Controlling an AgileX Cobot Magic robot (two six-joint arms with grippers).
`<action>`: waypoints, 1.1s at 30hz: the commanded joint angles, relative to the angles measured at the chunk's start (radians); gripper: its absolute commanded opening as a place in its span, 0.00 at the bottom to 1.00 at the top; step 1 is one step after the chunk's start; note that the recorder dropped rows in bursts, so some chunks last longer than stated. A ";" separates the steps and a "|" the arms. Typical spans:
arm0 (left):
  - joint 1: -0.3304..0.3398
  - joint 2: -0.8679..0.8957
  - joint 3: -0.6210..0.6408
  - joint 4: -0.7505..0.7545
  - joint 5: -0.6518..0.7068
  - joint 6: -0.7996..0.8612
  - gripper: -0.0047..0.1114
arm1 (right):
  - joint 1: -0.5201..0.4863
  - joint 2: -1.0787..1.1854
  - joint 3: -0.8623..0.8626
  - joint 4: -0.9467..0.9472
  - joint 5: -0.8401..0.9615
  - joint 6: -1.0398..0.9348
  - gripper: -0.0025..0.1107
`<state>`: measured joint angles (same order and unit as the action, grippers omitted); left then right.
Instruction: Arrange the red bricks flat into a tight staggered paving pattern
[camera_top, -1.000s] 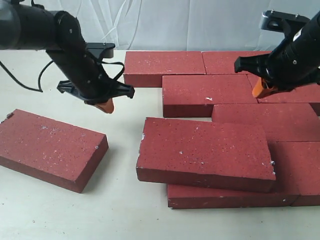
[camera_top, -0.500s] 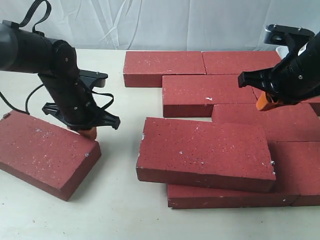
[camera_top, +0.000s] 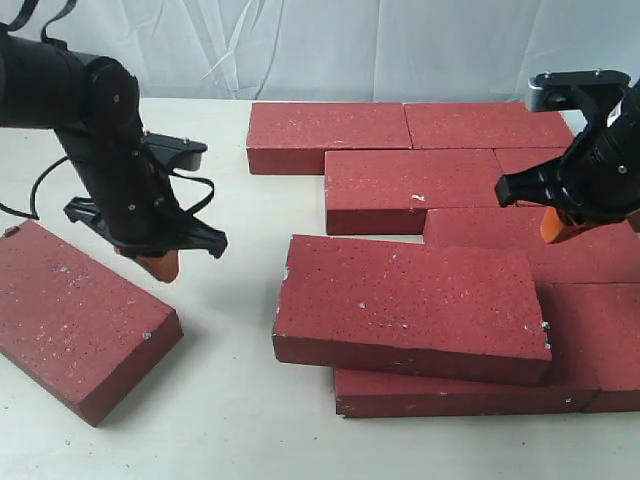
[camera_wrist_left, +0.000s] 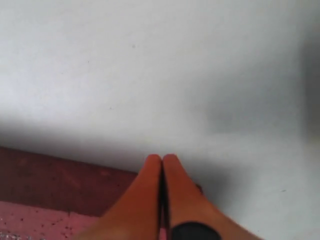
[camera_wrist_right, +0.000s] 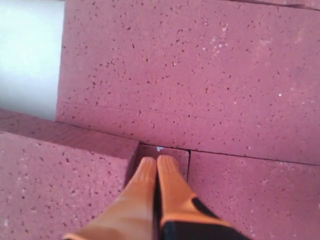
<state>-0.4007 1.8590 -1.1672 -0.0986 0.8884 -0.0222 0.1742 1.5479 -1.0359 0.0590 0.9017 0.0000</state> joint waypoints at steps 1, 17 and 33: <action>-0.002 -0.084 0.000 -0.075 -0.063 0.011 0.04 | 0.000 -0.007 0.005 -0.059 0.046 -0.008 0.01; -0.002 -0.100 0.073 -0.355 -0.110 0.227 0.04 | 0.009 0.075 0.048 -0.028 0.079 0.000 0.01; -0.138 -0.100 0.081 -0.373 -0.132 0.268 0.04 | 0.107 0.075 0.063 0.029 0.043 -0.010 0.01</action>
<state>-0.5285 1.7657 -1.0907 -0.4737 0.7659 0.2433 0.2777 1.6263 -0.9769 0.0718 0.9641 0.0000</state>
